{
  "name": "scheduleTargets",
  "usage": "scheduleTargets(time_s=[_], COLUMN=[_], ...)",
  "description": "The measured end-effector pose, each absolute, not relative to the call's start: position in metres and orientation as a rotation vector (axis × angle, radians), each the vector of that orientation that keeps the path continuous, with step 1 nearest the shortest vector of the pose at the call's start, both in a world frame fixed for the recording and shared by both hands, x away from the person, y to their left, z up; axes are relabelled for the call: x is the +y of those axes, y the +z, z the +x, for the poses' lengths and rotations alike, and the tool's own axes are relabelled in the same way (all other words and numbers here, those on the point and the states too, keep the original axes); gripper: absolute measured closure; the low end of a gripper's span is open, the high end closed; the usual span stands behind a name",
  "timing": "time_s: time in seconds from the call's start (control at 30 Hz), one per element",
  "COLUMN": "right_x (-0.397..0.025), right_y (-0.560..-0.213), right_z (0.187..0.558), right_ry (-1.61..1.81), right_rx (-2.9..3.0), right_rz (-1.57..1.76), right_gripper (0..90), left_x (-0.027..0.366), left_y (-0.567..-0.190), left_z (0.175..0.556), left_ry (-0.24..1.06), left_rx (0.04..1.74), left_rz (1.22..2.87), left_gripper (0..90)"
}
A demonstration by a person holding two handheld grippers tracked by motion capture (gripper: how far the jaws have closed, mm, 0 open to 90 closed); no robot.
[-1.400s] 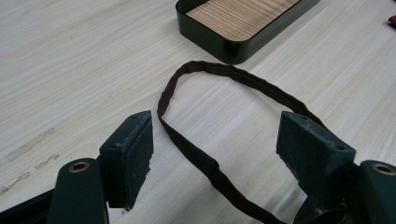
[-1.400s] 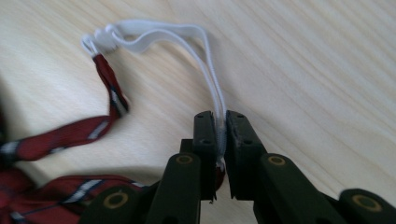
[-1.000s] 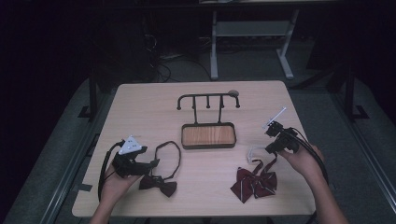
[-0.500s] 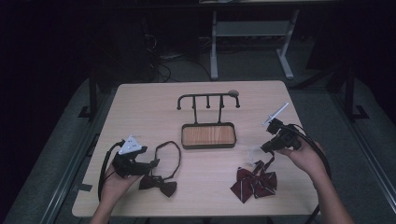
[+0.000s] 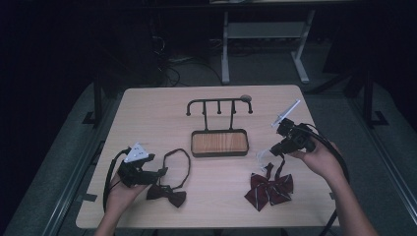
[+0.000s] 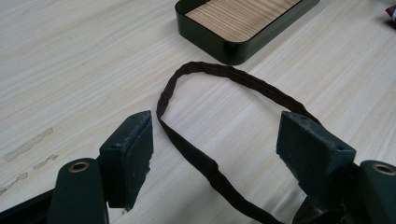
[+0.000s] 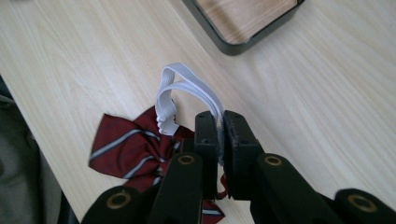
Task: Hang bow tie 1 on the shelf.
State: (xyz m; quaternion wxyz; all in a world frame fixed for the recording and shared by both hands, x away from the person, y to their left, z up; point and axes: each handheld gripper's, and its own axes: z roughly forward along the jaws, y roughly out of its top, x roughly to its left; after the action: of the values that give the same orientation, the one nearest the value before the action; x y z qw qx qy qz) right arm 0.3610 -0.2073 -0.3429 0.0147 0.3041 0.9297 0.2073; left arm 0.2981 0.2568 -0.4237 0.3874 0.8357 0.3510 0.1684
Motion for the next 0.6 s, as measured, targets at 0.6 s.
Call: scheduleTargets(time_s=[0.6], right_x=[-0.197], right_y=[-0.306], right_z=[0.362], right_ry=[0.672], right_rx=[2.873], right_rz=[0.877], right_gripper=[84.6], left_x=[0.257], left_y=[-0.423], left_z=[0.298], left_ry=[0.434], left_rx=[0.888], left_rz=[2.129], left_gripper=[27.7])
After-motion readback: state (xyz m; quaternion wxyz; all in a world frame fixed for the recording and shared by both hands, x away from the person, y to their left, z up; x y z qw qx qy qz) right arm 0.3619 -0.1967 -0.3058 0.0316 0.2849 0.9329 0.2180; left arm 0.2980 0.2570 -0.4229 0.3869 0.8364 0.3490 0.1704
